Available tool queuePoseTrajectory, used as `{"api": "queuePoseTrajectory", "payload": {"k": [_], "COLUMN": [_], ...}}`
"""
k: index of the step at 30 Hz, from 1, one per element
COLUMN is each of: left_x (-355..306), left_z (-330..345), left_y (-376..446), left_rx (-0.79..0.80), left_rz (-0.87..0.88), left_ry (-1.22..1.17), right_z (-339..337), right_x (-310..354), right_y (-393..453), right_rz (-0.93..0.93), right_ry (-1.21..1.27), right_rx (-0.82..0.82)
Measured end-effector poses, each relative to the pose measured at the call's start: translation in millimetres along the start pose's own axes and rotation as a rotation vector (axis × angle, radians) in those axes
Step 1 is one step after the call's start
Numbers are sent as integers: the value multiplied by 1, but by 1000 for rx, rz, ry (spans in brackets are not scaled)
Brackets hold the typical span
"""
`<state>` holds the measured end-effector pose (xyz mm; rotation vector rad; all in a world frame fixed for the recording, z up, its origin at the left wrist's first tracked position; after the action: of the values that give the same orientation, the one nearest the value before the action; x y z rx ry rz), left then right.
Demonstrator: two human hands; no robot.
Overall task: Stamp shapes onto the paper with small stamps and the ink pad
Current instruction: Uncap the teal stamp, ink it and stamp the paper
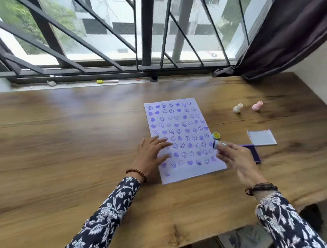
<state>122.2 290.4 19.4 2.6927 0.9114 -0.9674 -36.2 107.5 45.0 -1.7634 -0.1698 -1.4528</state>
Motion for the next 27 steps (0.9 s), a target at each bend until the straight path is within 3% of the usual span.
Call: {"api": "queuePoseTrajectory", "payload": {"k": [3,9,16,19,21,23,25,27], "left_x": [-47,-126,-147,-145,-141,-134,-137,-141], "left_z": [9,56,88,87,78,68,74,80], "left_y": [26,90,135,137,136,129,123,118], "left_rx": [-79,-53,50,42,-49,-167,-152,-106], "left_rz": [63,143,59,30,-45,-193,-302,-339], "left_ry": [-35,-6,176,143,-32,-428,-882,-1124], "right_z": [-31,-73,-89,-92,-91,-88,-85,-82], "right_x": [11,17,23,23,26,36,52,65], "right_y": [16,54,72,79,81,79,74,68], "right_rz": [13,61,17,0,-39,-125,-246,-336], "right_ry": [132,272,248,217,171,90,-20,-85], "right_rx": [16,65,165,176,191,216,231,246]}}
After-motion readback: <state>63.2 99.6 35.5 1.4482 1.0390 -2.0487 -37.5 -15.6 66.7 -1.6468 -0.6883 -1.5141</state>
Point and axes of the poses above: each hand's wrist, its own y-axis towards the middle knuckle, its own z-axis out of the palm, x = y × z, the point moved 9 cm from there along y, towards the middle knuckle, and after that the axes turned 2 degrees about z, right-handed, at the moved point
